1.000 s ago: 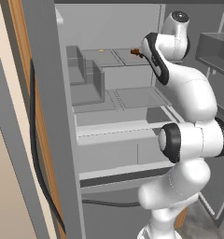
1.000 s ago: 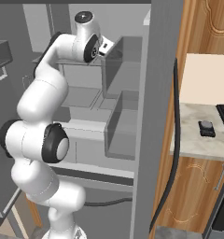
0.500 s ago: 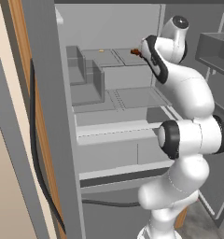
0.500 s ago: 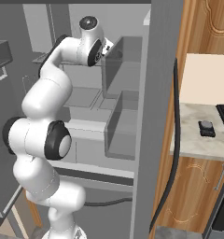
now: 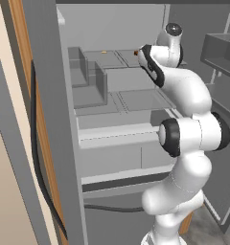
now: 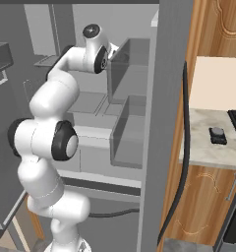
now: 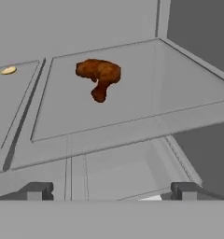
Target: Take the chicken drumstick from the fridge and place it on the digital scale on the counter by the fridge. Wait a few seconds for a reading, then move it to the plate on the dining counter.
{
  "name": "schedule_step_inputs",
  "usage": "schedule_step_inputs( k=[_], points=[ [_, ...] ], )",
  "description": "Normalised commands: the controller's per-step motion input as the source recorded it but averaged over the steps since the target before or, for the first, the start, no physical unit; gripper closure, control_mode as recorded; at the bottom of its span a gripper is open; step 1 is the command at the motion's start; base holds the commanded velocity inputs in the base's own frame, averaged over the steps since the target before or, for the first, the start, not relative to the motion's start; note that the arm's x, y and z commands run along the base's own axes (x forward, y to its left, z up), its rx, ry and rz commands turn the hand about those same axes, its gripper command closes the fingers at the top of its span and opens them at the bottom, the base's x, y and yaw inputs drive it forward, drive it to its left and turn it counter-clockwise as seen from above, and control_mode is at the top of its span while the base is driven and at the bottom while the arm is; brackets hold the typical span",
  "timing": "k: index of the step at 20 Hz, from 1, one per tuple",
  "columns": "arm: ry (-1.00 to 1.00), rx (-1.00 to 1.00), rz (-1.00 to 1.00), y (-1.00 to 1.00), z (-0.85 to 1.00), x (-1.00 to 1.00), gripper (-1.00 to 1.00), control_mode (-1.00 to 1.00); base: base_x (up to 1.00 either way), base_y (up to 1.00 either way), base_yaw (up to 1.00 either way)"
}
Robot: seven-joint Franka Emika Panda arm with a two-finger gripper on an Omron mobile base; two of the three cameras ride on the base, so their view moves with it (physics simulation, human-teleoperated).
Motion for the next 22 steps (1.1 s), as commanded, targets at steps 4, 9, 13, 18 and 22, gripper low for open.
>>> schedule_step_inputs(
  k=[4,9,13,18,22],
  points=[
    [0.18,-0.1,0.07,0.0,-0.14,0.35,-1.0,-1.0,0.0,0.0,0.0],
    [0.15,-0.08,0.01,0.05,-0.03,0.4,-1.0,-1.0,0.0,0.0,0.0],
    [0.01,-0.01,0.0,0.04,0.0,0.52,-1.0,-1.0,0.0,0.0,0.0],
    [0.0,0.0,0.0,0.01,-0.09,0.5,-1.0,-1.0,0.0,0.0,0.0],
    [-0.01,0.0,0.0,-0.01,-0.06,0.37,-1.0,-1.0,0.0,0.0,0.0]
  ],
)
